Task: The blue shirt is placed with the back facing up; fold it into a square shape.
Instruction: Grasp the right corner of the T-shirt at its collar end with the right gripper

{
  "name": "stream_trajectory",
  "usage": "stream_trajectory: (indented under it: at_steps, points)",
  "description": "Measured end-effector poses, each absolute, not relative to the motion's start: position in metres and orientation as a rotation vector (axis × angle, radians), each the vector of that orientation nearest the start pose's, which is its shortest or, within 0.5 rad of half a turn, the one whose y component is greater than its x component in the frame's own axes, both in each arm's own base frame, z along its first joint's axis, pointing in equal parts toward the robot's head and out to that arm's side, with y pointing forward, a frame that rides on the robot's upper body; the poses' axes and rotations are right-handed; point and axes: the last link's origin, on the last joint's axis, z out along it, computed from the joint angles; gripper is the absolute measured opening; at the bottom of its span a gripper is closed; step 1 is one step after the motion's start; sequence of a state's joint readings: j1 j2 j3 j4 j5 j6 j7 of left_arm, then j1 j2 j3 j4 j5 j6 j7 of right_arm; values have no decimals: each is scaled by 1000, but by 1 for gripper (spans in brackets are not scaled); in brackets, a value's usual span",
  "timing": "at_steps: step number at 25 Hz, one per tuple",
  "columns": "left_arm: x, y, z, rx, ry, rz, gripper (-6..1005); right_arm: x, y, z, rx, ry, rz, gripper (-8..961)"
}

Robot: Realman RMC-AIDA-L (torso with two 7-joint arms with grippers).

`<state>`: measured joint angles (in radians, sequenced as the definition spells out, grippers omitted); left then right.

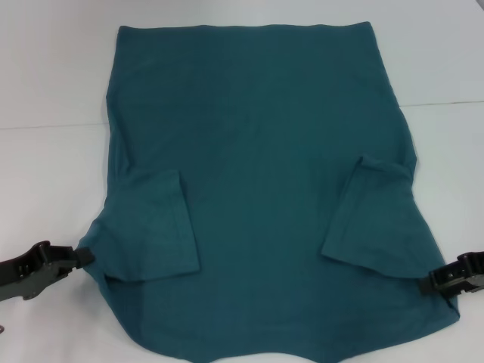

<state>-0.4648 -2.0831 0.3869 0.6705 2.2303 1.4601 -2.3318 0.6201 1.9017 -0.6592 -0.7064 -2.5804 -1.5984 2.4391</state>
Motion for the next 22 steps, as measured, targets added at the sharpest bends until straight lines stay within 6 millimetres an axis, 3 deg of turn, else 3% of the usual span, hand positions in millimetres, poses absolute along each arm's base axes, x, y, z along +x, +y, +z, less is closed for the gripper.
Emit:
stream_trajectory:
  at_steps: [14, 22]
  points:
    - [-332, 312, 21, 2231, 2372, 942, 2, 340, 321, 91, -2174, 1956, -92, 653]
    - [-332, 312, 21, 2225, 2374, 944, 1, 342, 320, 86, -2169, 1953, -121, 654]
